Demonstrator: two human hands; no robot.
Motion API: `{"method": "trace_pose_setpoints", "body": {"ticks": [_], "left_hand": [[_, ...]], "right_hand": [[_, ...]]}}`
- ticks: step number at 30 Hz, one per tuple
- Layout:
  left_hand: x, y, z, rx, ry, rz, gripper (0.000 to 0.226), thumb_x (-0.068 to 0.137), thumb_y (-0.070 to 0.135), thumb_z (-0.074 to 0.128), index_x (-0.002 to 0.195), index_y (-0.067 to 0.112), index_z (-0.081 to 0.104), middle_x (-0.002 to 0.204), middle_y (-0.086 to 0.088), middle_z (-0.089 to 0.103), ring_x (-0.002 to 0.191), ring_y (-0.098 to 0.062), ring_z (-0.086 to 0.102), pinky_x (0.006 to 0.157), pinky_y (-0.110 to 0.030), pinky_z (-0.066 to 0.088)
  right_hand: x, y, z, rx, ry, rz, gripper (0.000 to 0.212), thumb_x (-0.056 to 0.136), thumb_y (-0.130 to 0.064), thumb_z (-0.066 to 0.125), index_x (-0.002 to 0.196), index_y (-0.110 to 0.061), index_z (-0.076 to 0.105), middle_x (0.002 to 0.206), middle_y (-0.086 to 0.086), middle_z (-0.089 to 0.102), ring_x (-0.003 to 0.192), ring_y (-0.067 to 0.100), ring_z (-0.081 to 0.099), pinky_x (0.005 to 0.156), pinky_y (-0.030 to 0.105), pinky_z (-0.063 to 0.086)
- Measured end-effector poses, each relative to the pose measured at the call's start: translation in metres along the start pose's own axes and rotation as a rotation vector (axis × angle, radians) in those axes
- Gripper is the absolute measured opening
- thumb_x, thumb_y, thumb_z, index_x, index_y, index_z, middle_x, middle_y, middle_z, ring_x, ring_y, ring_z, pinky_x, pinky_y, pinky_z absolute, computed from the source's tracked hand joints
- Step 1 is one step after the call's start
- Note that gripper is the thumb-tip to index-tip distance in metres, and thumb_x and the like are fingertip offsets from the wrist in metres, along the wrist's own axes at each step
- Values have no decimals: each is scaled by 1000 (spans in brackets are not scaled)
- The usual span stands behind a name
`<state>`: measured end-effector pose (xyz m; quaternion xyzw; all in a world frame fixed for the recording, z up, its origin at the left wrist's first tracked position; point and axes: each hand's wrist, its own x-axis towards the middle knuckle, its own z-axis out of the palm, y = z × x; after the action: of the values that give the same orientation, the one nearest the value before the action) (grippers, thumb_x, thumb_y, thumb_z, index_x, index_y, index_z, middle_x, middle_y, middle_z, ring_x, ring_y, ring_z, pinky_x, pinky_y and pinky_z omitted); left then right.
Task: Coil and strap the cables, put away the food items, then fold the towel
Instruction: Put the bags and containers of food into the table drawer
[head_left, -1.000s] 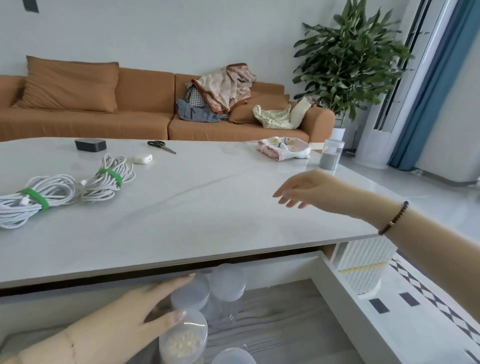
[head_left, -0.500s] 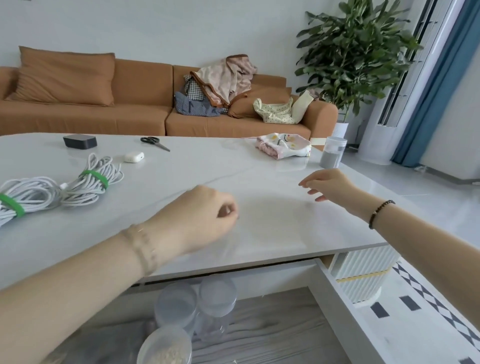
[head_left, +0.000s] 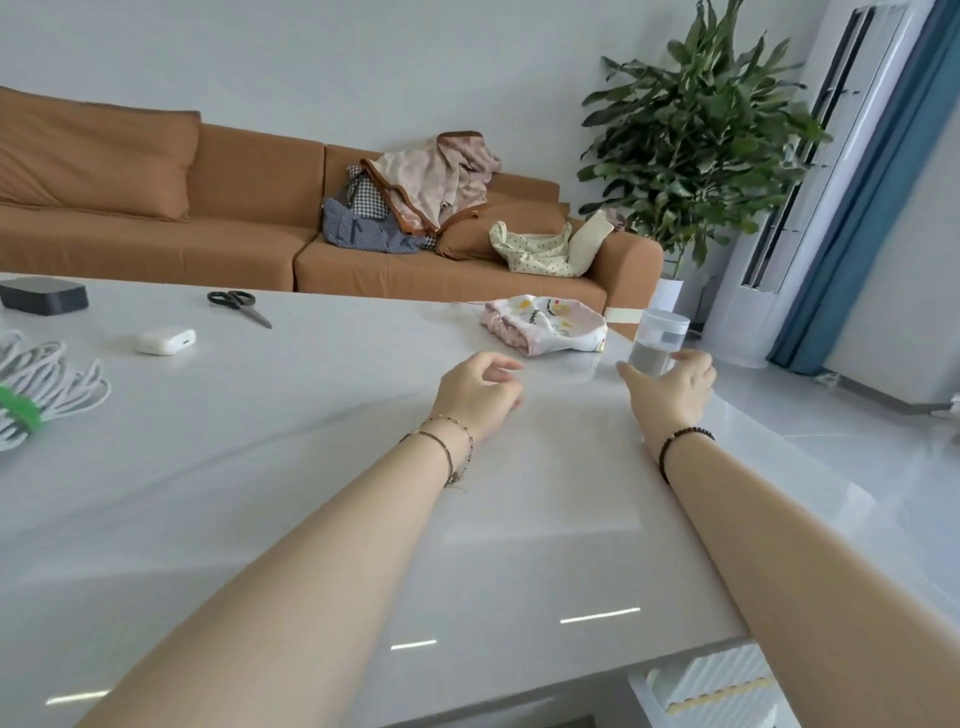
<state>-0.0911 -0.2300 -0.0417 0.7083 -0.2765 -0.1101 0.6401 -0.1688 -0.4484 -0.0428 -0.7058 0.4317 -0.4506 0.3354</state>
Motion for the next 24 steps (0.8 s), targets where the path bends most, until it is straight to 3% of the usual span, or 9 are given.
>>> {"method": "trace_pose_setpoints", "body": {"ticks": [2, 6, 8, 11, 14, 16, 20, 22, 24], "left_hand": [[6, 0, -4, -234, -1, -55, 20, 93, 3, 57, 106, 9, 70, 95, -7, 71, 81, -19, 73, 77, -25, 60], [16, -2, -8, -471, 8, -125, 24, 99, 0, 46, 109, 2, 68, 83, -7, 68, 67, -11, 69, 67, -19, 55], [18, -4, -7, -433, 19, -121, 27, 98, -3, 43, 107, 1, 69, 82, -7, 68, 66, -10, 68, 68, -19, 55], [17, -5, -7, -348, 3, -101, 30, 97, -4, 43, 98, 4, 71, 82, -7, 69, 70, -12, 68, 69, -19, 55], [18, -4, -9, -347, 11, -98, 30, 97, -5, 42, 98, 4, 71, 83, -8, 68, 68, -11, 67, 67, -17, 55], [17, -4, -9, -302, 48, -72, 30, 96, -5, 41, 100, 4, 70, 89, -9, 66, 71, -12, 65, 67, -18, 54], [4, -6, -10, 40, 206, 25, 33, 90, -1, 44, 109, 14, 68, 117, -1, 61, 96, -12, 57, 71, -8, 41], [-10, -1, -16, -24, 229, -54, 31, 92, 1, 48, 114, 16, 64, 122, -4, 61, 95, -11, 56, 66, -10, 39], [-24, 8, -21, -307, 126, -194, 21, 96, 3, 52, 111, 13, 59, 113, -8, 63, 88, -15, 61, 68, -17, 47]], "right_hand": [[19, 3, 7, -47, 78, 144, 95, 73, -47, 81, 143, -9, 29, 147, 11, 37, 138, 30, 35, 113, 42, 31], [55, 12, 24, -54, 23, 188, 126, 70, -56, 82, 157, -10, 4, 157, 10, 34, 145, 29, 33, 118, 47, 27], [66, 14, 31, -80, -32, 188, 117, 69, -57, 80, 154, -10, 15, 151, 8, 45, 139, 33, 41, 114, 51, 31], [71, 15, 33, -134, -75, 172, 81, 69, -49, 78, 132, -10, 44, 135, 8, 56, 127, 35, 50, 108, 49, 38], [61, 13, 24, -52, -228, 145, 57, 59, -44, 76, 111, -23, 64, 109, -1, 69, 102, 27, 64, 79, 36, 55], [46, 7, 14, 63, -357, 104, 42, 71, -34, 79, 110, -22, 68, 97, -4, 71, 87, 16, 66, 66, 27, 52], [-13, -6, -5, 174, -591, 33, 39, 80, -19, 80, 116, -16, 66, 102, -2, 71, 89, 13, 66, 70, 24, 50], [-50, -15, -20, 210, -675, 20, 44, 78, -17, 81, 118, -19, 62, 108, -1, 70, 98, 16, 67, 77, 28, 52], [-79, -22, -36, 259, -753, 8, 38, 82, -14, 78, 114, -24, 61, 110, -2, 70, 99, 14, 67, 79, 28, 52]]}}
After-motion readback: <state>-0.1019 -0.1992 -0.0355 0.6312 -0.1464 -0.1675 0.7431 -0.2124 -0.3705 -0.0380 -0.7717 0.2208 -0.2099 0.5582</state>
